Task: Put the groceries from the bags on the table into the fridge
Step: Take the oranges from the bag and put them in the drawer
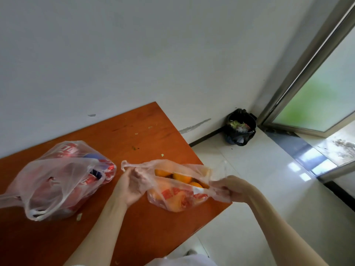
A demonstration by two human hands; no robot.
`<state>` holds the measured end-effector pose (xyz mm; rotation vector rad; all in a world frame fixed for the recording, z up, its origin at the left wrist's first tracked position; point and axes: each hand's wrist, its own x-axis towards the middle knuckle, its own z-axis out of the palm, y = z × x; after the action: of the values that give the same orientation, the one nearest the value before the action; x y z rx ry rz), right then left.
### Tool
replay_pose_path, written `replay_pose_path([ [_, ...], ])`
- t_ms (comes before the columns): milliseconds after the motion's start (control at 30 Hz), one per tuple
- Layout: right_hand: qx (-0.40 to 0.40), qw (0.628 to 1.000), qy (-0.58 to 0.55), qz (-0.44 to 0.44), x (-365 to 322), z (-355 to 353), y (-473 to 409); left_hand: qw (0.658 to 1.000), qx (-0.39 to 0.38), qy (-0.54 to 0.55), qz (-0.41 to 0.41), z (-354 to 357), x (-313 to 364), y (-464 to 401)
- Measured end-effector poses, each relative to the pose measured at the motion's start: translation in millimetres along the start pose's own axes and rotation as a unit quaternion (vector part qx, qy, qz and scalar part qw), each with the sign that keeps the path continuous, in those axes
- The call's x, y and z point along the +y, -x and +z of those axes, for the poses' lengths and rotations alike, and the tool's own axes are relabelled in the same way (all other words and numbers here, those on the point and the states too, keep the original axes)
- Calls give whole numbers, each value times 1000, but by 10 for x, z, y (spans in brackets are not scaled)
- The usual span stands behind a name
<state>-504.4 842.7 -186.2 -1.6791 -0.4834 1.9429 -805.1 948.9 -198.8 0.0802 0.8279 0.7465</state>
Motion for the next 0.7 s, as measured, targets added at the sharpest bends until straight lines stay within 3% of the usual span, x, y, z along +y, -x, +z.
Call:
replay_pose_path([
  [67, -8, 999, -33, 23, 127, -57, 9, 998, -23, 61, 3, 27, -13, -36],
  [167, -47, 976, -212, -6, 245, -119, -52, 999, -52, 11, -13, 105, -13, 15],
  [267, -77, 932, -347, -69, 238, -83, -122, 996, -11, -38, -74, -71, 3, 35],
  [333, -81, 893, -431, -97, 193, -41, -157, 992, 23, -78, -94, -264, 11, 25],
  [467, -65, 778, -618, -88, 184, 45, -217, 996, -77, 22, -34, -347, -25, 19],
  [500, -73, 759, -642, -85, 182, 71, -222, 995, -86, 38, -10, -280, -46, 32],
  [700, -27, 728, -677, -104, 202, 90, -158, 997, -45, 46, 35, -40, -158, 109],
])
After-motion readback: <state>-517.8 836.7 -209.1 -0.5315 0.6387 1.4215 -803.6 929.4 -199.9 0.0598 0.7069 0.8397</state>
